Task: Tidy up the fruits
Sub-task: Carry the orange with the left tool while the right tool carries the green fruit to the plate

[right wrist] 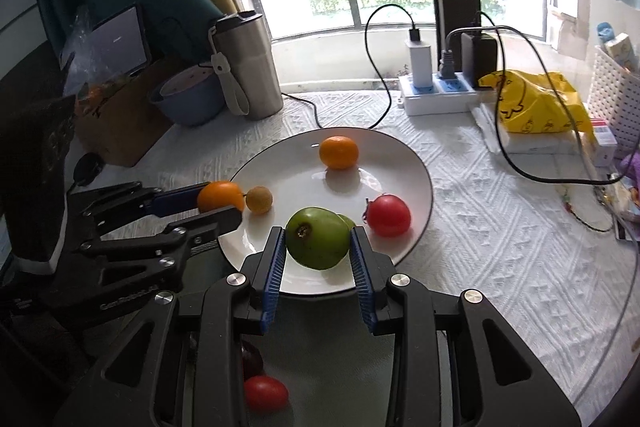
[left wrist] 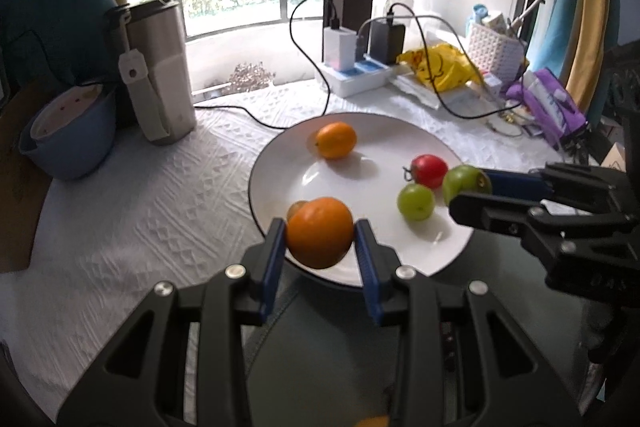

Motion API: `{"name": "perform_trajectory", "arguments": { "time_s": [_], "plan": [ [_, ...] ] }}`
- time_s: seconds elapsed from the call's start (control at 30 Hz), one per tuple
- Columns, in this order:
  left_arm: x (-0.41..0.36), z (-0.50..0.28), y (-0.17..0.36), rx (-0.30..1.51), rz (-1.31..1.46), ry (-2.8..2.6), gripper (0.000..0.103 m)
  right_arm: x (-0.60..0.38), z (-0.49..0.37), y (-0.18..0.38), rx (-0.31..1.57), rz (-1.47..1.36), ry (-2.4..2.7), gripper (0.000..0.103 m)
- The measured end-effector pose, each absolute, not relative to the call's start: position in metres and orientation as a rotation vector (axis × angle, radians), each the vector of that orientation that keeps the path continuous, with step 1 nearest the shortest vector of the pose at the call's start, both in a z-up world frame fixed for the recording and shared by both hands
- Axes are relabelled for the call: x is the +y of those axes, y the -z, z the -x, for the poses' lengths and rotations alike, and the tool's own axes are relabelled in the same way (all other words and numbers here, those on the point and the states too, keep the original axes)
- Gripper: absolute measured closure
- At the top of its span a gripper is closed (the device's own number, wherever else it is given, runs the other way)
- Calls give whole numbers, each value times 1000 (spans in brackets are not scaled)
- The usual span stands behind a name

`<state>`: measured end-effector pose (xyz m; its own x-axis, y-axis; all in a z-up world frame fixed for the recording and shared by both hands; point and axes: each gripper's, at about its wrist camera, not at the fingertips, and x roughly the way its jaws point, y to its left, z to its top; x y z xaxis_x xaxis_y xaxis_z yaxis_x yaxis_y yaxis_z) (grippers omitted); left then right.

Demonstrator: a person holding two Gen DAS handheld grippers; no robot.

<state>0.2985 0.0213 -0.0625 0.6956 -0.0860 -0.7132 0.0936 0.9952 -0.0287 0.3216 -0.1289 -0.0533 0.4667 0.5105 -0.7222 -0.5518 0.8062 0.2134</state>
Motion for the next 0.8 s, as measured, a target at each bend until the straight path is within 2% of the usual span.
{"name": "perform_trajectory", "arguments": {
  "time_s": [0.8],
  "plan": [
    [30,-351,82,872,-3,88,66,-96,-340,76,910,64,-723,68]
  ]
}}
